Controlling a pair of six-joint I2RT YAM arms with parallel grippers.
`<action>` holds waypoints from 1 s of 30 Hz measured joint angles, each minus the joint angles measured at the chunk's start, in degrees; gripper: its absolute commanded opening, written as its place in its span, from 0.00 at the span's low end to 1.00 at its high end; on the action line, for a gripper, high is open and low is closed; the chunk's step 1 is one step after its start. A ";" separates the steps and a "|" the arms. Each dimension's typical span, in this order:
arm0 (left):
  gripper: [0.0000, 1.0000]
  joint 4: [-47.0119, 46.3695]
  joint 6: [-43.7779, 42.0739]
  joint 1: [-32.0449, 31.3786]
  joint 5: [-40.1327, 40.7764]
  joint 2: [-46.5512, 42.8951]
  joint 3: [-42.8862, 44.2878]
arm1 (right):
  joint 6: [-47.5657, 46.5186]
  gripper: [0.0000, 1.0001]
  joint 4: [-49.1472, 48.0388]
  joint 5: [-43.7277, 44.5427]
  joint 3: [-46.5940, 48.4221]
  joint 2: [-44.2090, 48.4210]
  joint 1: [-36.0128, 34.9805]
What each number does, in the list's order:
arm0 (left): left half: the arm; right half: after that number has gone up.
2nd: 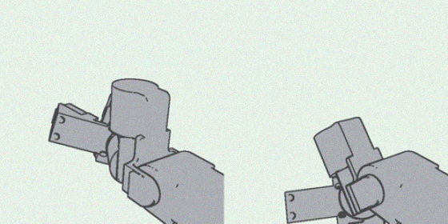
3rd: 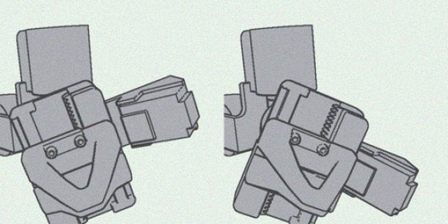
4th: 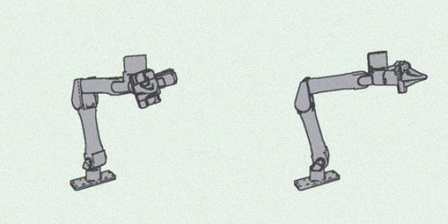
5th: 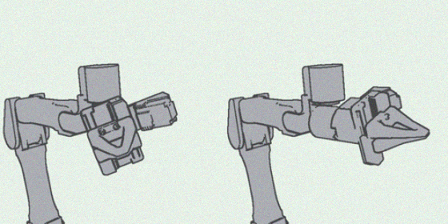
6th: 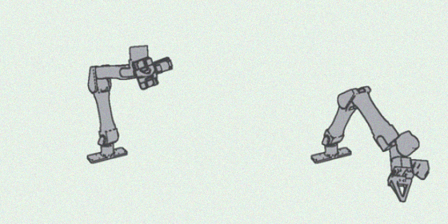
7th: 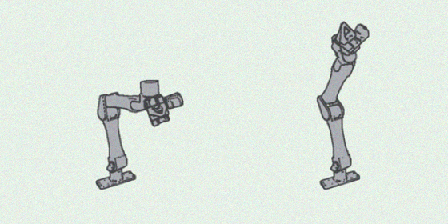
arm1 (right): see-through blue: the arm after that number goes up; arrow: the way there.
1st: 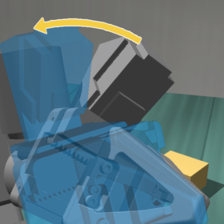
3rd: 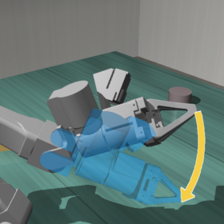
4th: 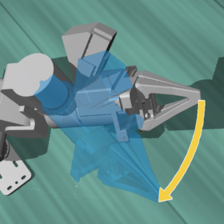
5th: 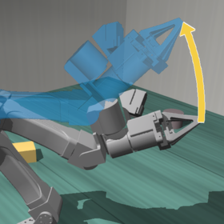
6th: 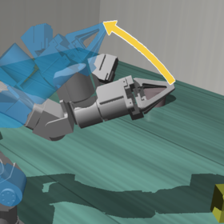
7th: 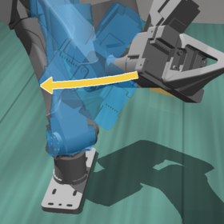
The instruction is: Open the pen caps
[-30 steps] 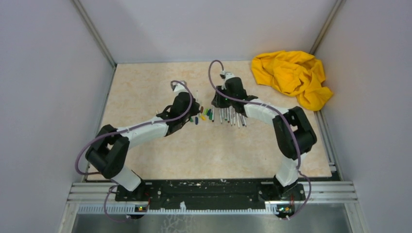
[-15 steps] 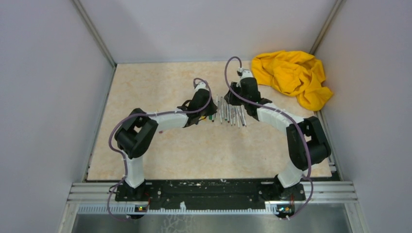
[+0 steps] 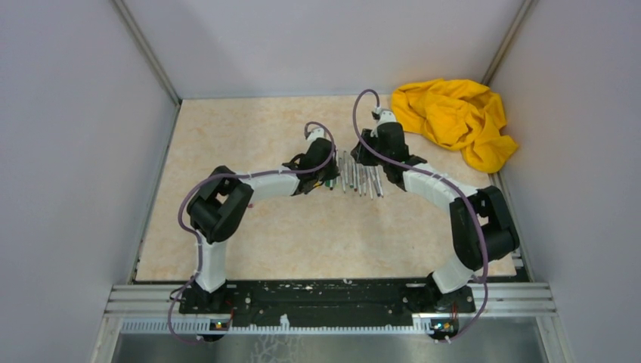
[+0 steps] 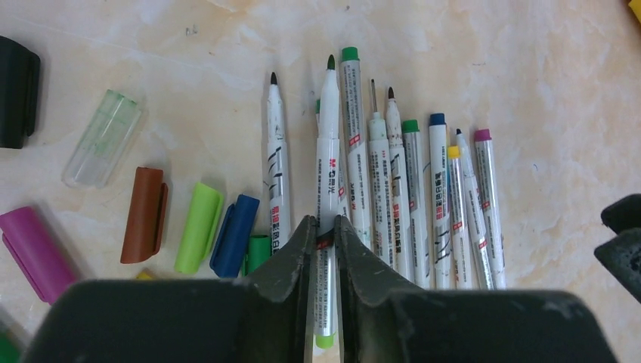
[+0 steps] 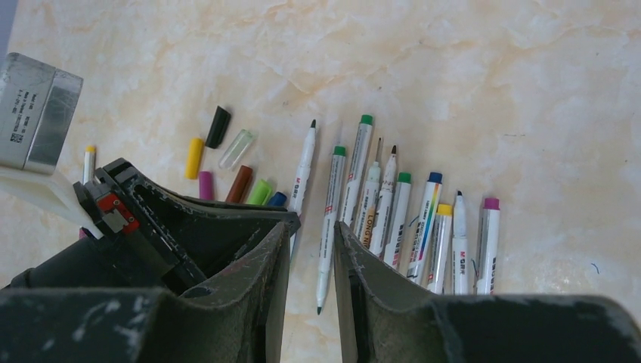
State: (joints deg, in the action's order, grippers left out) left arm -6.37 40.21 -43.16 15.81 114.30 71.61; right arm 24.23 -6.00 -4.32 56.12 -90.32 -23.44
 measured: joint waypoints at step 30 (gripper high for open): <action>0.42 11.89 5.66 5.66 20.20 -26.23 -16.17 | 0.52 0.27 -0.39 -3.15 -0.22 0.52 -0.44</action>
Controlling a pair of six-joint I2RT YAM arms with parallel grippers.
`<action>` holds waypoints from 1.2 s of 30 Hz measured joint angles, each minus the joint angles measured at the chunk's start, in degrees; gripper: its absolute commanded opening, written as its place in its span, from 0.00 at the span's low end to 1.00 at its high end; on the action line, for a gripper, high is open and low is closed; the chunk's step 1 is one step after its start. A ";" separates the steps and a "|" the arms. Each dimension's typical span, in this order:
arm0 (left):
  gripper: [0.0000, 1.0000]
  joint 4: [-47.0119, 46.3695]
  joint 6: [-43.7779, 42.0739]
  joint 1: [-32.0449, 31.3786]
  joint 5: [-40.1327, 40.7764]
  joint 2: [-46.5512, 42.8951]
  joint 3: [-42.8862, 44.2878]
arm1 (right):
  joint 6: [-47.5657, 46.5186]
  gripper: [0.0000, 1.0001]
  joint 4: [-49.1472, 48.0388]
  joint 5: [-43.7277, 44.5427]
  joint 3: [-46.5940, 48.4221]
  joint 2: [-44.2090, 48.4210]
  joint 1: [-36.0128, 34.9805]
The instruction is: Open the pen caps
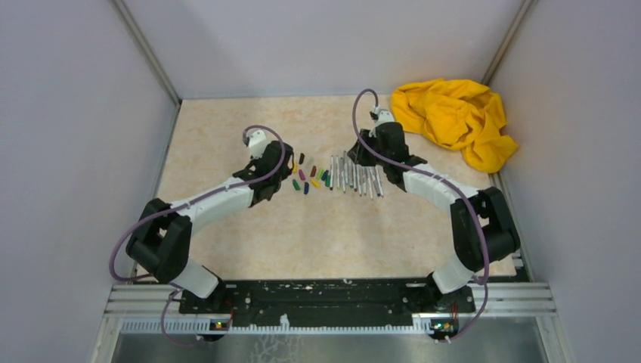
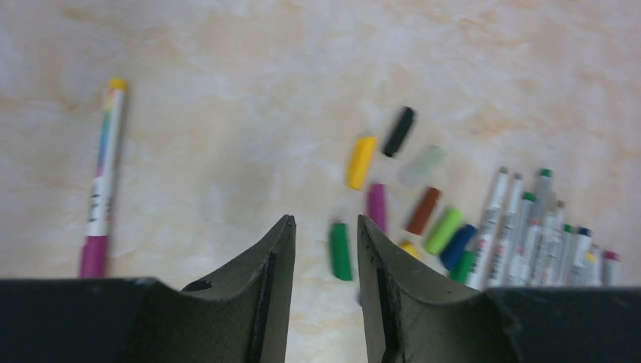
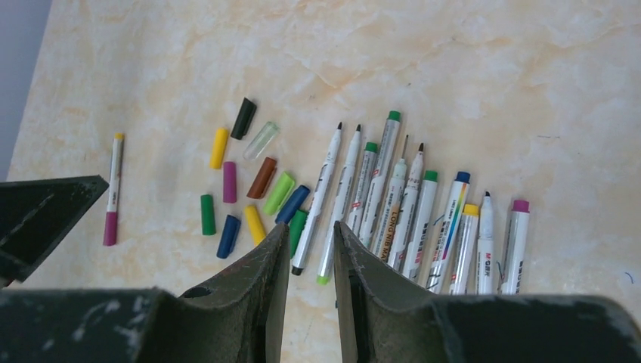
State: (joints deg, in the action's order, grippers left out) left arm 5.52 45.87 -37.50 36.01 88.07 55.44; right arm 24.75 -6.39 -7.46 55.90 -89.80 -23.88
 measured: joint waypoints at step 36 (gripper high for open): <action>0.42 8.72 -2.89 20.81 -6.51 6.45 -4.79 | 1.44 0.28 -3.56 -2.99 1.22 -2.58 -2.14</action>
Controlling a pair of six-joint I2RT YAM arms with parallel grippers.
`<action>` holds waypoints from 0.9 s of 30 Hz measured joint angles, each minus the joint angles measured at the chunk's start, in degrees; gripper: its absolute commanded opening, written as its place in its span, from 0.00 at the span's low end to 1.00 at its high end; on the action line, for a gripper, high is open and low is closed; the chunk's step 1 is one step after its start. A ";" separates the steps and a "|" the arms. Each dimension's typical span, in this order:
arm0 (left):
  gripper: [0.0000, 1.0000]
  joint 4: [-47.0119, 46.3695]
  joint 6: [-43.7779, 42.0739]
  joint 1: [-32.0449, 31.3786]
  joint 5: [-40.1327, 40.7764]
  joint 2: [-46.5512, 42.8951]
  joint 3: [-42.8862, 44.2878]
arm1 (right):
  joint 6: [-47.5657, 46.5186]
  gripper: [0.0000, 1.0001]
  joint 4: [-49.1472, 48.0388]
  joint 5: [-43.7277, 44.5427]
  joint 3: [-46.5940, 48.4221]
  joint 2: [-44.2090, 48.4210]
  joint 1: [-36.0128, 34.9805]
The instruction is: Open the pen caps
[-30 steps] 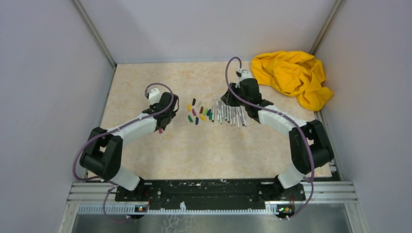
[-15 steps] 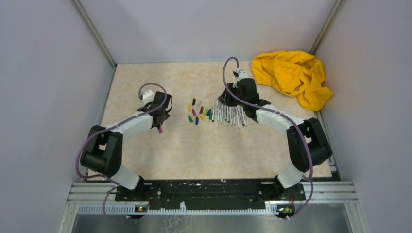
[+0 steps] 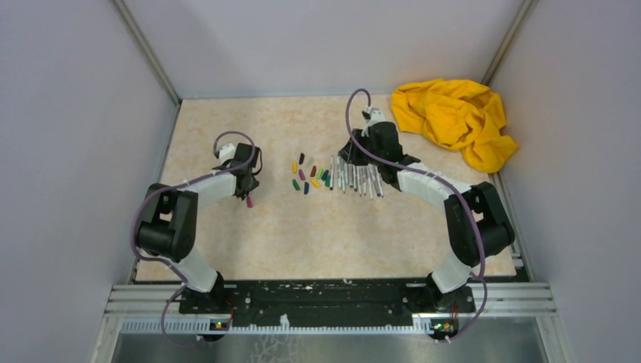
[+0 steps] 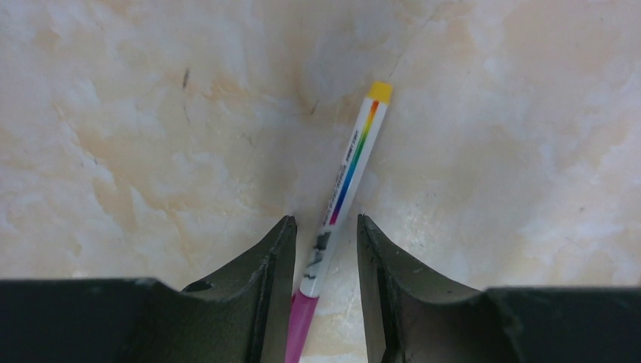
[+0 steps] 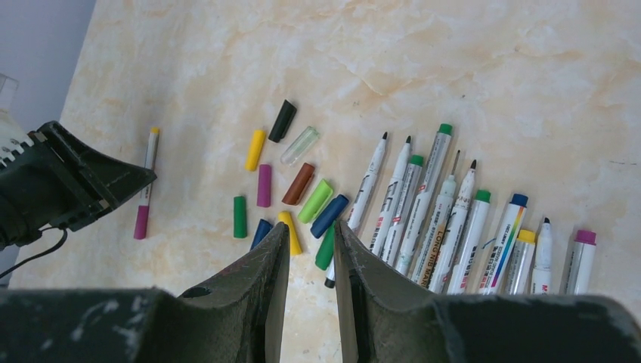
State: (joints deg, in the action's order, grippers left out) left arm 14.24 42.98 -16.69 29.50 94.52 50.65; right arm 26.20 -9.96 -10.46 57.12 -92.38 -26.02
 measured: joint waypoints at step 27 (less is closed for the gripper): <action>0.00 -2.67 -5.81 1.86 -4.79 6.62 6.08 | 0.00 0.28 -0.26 0.04 -0.13 -0.04 0.00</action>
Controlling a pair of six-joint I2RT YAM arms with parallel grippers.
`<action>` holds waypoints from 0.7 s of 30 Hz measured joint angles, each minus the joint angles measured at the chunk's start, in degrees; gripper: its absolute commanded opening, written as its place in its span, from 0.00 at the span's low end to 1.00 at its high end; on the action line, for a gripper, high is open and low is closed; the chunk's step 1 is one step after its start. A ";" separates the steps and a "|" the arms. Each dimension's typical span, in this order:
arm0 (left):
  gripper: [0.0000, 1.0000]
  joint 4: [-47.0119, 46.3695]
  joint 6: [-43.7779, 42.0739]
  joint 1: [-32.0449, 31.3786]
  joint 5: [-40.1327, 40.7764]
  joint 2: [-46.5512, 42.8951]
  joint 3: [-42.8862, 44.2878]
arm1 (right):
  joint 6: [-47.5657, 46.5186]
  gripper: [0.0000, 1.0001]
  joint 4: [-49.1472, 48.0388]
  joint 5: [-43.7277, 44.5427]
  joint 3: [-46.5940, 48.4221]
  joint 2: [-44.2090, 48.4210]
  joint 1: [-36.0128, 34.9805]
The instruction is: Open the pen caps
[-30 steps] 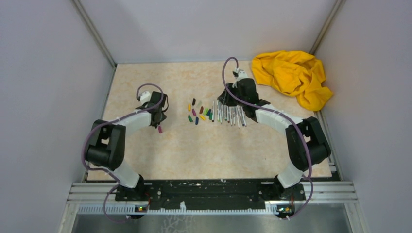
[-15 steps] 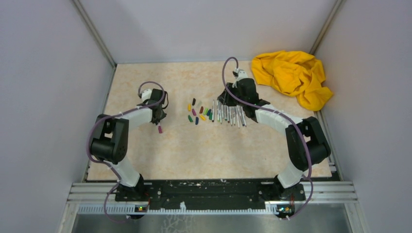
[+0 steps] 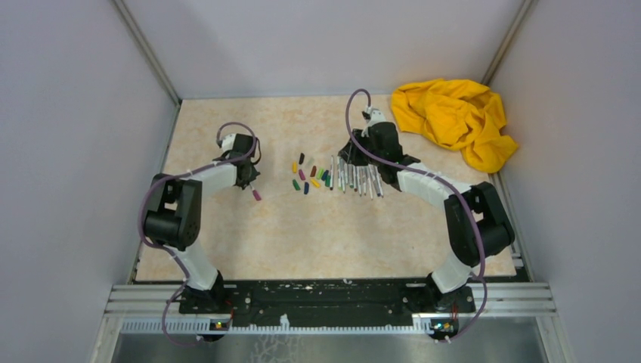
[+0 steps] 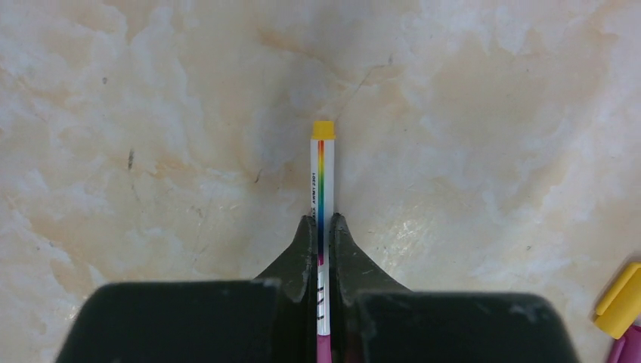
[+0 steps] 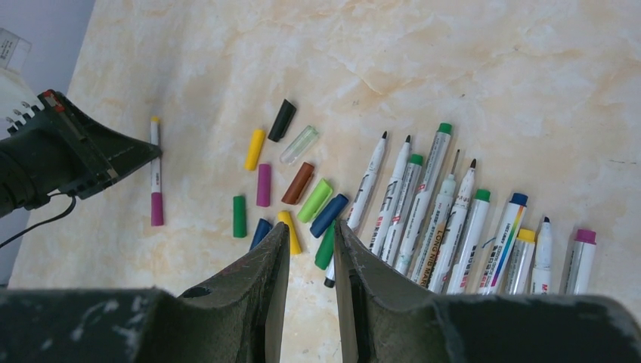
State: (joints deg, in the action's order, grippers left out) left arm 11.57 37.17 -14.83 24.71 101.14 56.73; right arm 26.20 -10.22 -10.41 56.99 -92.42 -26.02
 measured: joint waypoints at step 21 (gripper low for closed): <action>0.00 -23.10 1.31 -10.88 -11.34 -17.73 -12.63 | 1.88 0.28 -9.16 -12.41 -6.43 0.85 -3.39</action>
State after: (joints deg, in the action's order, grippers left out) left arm -11.53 38.48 -25.71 13.37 83.42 44.10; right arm 28.08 -19.38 -22.83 50.57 -91.57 -29.41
